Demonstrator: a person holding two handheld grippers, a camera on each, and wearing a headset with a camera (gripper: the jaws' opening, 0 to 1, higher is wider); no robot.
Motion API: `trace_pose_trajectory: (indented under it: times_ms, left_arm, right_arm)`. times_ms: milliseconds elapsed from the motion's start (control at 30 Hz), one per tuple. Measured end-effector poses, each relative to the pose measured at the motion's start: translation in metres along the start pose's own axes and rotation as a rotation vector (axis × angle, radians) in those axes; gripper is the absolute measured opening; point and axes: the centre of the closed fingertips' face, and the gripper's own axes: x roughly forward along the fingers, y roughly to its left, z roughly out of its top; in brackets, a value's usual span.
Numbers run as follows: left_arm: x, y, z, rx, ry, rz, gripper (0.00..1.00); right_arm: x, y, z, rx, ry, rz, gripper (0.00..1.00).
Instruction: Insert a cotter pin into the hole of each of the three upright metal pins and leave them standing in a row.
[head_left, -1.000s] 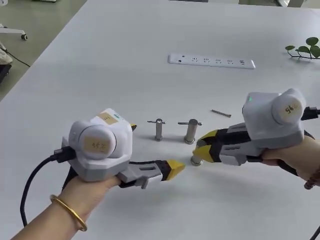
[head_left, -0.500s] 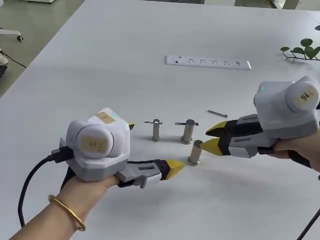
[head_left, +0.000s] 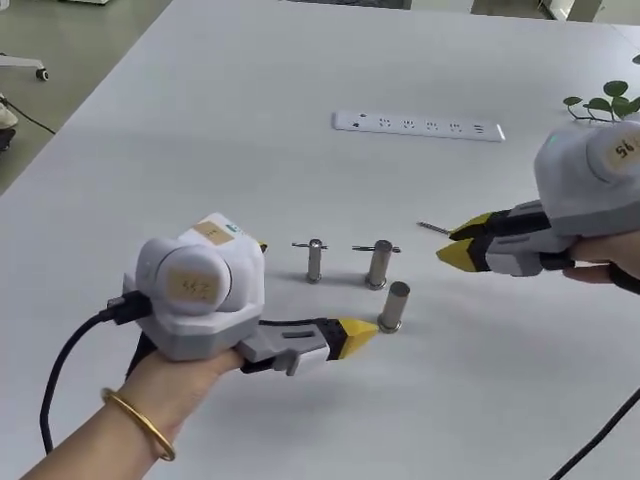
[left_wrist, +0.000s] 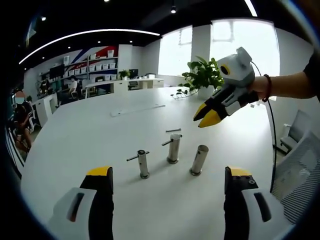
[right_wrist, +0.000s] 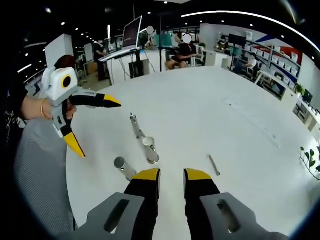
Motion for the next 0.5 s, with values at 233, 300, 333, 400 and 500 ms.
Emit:
trace_pose_trajectory:
  times_ms: [233,300,333,400,500]
  left_arm:
    - [0.0,-0.001,0.0,0.005,0.002,-0.003,0.96]
    - [0.0,-0.002,0.001,-0.001,-0.003,-0.006,0.98]
    - [0.0,-0.002,0.0,0.0,-0.001,-0.006,0.98]
    - [0.001,-0.001,-0.001,0.003,0.007,-0.003,0.99]
    - [0.001,-0.002,0.0,-0.008,0.001,-0.007,0.99]
  right_arm:
    - [0.013,-0.029,-0.006,0.0,0.065,-0.053,0.12]
    - [0.019,-0.042,-0.005,0.01,0.073,-0.057,0.12]
    - [0.022,-0.046,-0.005,0.012,0.079,-0.06,0.12]
    - [0.025,-0.053,-0.008,0.008,0.1,-0.07,0.11]
    - [0.033,-0.063,-0.011,-0.008,0.128,-0.082,0.11]
